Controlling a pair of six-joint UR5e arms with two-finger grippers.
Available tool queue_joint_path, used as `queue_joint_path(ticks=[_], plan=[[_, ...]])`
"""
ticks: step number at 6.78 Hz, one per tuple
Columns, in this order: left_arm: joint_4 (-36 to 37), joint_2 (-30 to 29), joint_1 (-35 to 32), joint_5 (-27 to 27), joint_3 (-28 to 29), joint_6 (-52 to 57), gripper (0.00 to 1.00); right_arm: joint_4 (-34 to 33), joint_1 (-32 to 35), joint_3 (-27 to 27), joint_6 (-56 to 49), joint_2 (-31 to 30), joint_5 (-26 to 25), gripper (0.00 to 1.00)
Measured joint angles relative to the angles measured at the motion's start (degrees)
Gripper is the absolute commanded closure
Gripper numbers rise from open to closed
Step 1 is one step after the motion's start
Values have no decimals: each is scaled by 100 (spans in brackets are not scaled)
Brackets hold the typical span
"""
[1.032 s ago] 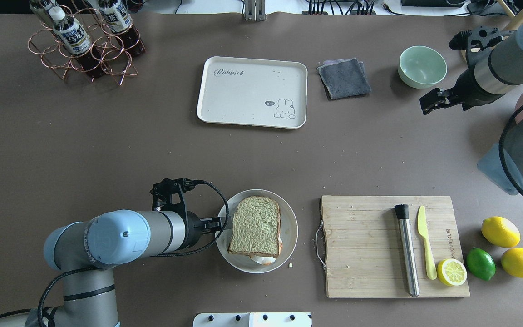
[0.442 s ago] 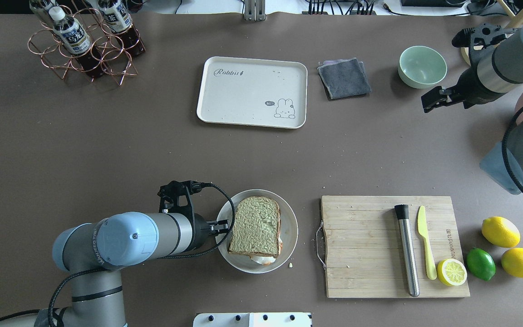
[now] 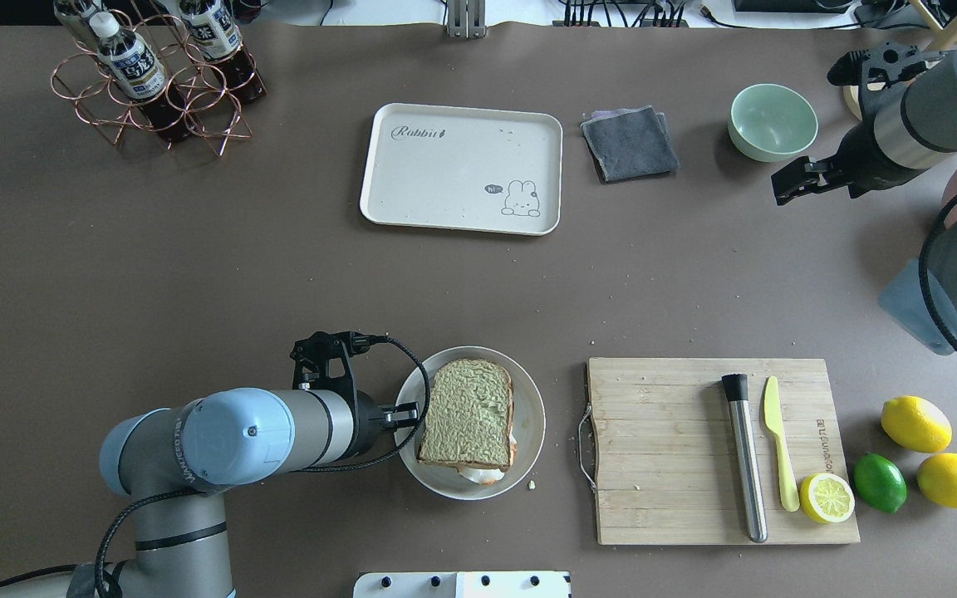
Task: Make sandwich and place on tray
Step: 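Slide the plate with the left gripper onto the white tray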
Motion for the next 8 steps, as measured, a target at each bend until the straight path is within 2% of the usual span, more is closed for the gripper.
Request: queue_joint_path(ticks=[1,2,5,8], plan=[[0,-1,0,0,5,0,88,0,1,0,0,0,0,0],[0,-2,0,0,7,0,100,10,20,8,0,-3,19,0],[-2,-4,-8,-2,-13,-10,100,498,380,7,-454,-495,381,0],[-8,-167,-247,-99,-37,23,100,480,1454,-104,-2089,-1183,1060,0]])
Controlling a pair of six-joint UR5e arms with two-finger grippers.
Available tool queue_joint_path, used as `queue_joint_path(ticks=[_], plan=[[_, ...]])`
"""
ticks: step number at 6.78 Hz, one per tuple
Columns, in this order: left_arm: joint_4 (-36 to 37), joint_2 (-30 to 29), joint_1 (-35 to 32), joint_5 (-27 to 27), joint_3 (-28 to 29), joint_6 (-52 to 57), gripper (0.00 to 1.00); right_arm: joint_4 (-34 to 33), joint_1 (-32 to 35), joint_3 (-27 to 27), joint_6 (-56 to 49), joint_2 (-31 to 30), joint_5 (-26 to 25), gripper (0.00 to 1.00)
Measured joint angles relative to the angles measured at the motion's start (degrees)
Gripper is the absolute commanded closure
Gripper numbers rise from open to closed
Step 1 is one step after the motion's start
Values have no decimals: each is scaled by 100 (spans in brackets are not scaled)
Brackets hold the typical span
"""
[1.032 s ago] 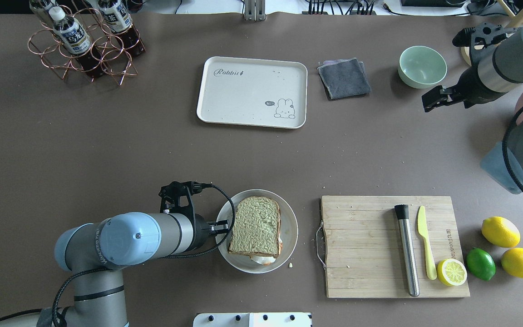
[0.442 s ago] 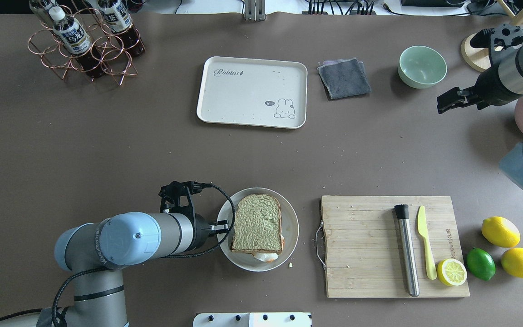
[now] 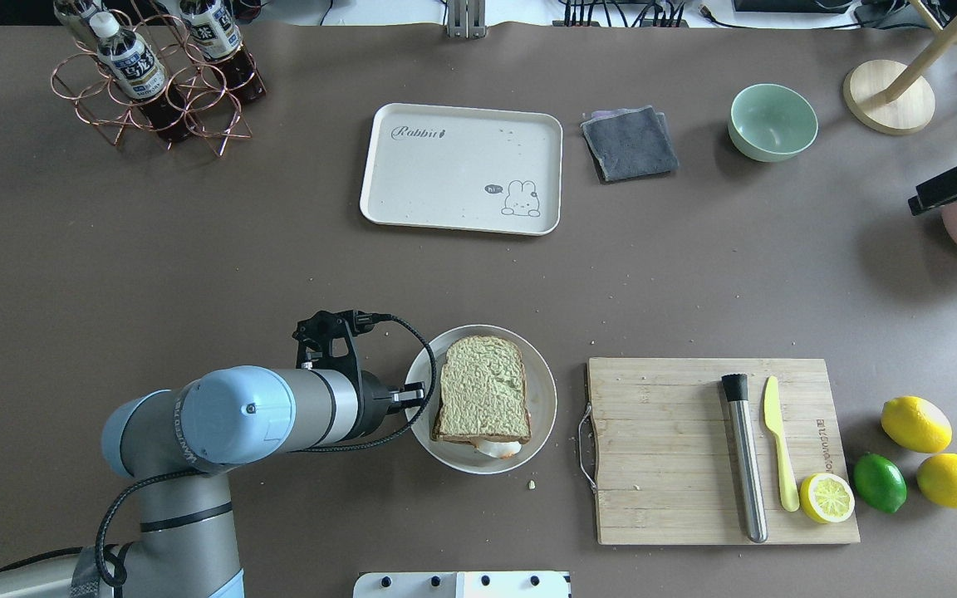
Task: Make sandwich and place on tray
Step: 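Slide the plate with the left gripper onto the white tray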
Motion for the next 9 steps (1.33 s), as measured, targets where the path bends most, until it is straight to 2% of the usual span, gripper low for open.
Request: queue_joint_path(ticks=[2,4,6,9], plan=[[5,-135,-415,-242,42,433,100,-837,789,-24,-1480,-138,142,0],[4,-544,-1024,-538,519,906,100,-1737,1440,-46,-2746,-198,162,0],[-60,-1247,-1671,-1067,1493,1237,100,-2027,1829,-96,-3354,-410,131,0],[-535,-2342,-2428,-1664,3381,1789,100,-2047,2055,-388,-3522,-602,161,0]])
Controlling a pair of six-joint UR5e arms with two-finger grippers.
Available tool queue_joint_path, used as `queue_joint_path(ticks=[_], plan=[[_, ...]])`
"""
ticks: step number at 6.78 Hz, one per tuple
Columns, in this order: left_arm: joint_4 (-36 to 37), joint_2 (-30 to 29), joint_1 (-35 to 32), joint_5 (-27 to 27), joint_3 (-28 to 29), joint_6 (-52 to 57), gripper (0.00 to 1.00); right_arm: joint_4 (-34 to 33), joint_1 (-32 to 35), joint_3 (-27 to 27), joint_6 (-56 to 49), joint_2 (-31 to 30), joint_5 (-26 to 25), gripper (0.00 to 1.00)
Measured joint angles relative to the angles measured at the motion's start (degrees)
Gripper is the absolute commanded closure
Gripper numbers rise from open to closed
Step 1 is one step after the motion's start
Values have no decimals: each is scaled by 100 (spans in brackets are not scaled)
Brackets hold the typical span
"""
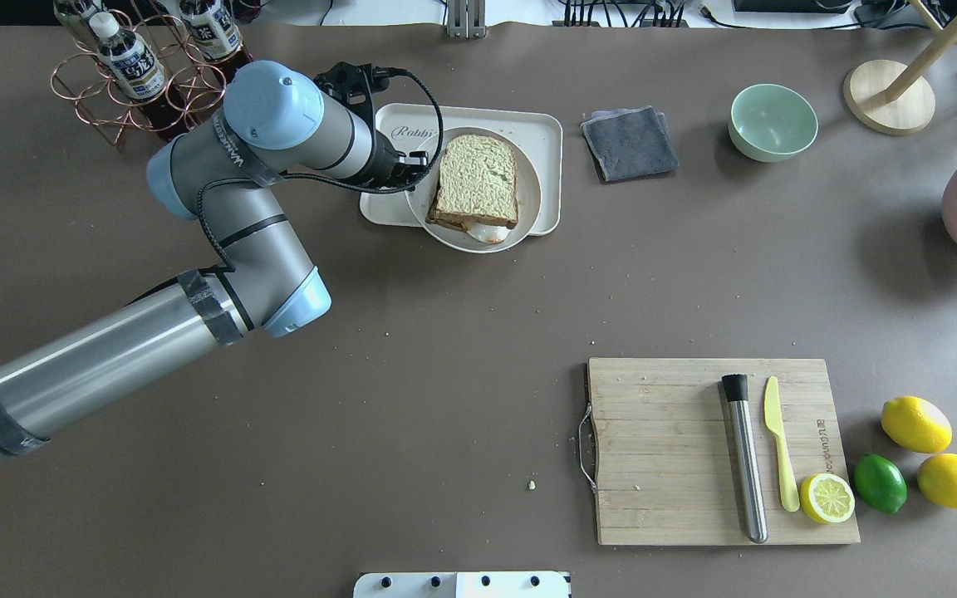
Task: Make sandwich and place on tray
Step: 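Slide the plate with the left gripper onto the white tray, then release the plate and lift the left gripper away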
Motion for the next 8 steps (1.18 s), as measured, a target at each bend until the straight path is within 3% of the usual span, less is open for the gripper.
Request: queue_joint_path(ticks=[3,4,5,6,8], plan=[[-325,-596,-238,-56,1208,501,100,8,88,-103,2,-66,-29,0],[-420,-661,-231,-48,1346,600,89,10,103,-144,3,-70,-44,0],[-466,-691,-201,-6,1399,659,31,10,116,-214,5,-75,-48,0],[-484,-697,-172,48,1413,682,3,13,120,-299,11,-80,-38,0],[-510,-697,-156,163,1380,697,2,19,124,-383,42,-112,-22,0]])
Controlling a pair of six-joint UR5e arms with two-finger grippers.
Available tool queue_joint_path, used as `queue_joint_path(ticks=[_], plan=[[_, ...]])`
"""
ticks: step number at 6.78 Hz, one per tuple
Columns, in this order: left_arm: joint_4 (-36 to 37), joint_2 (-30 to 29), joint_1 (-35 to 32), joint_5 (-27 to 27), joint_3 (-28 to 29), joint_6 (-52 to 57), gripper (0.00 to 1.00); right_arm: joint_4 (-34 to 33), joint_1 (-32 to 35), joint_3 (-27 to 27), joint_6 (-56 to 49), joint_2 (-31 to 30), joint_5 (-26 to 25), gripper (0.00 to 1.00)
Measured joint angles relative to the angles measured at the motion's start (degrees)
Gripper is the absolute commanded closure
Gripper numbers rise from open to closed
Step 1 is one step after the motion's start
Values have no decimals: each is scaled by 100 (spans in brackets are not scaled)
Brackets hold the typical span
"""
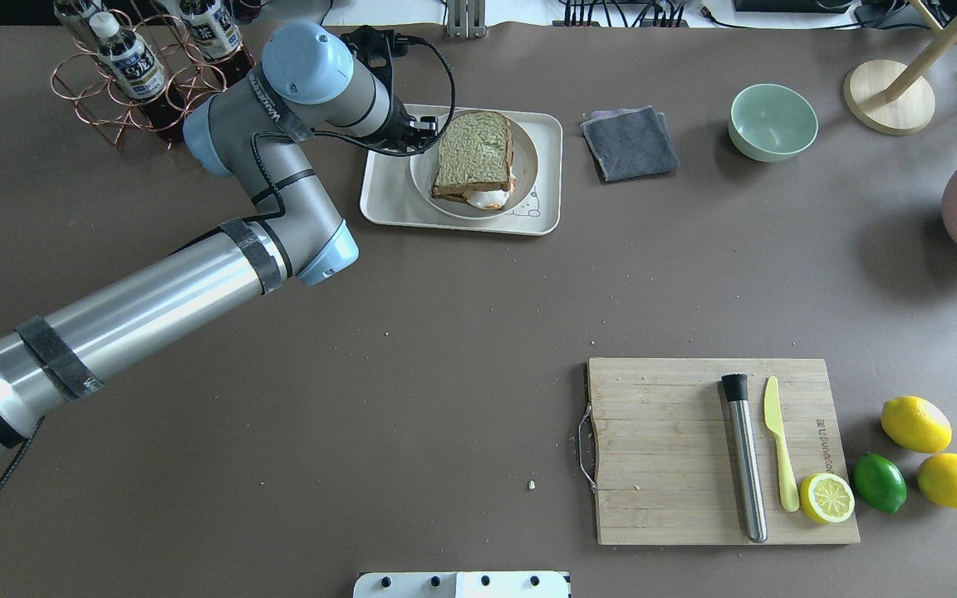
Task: Make sandwich and place on tray
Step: 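Release the plate and lift the left gripper away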
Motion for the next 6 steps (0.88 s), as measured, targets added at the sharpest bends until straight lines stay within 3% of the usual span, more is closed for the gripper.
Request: queue_joint_path(ticks=[2,4,6], plan=[[-106,220,-48,25,-400,-15,2,-1,0,-45,30,-45,19,0],[-105,994,-198,-167,-1581,-51,2,39,0,-49,32,-180,186,0],[-70,2140,-574,-956,-2808,-28,3,86,0,-39,30,-263,461,0]])
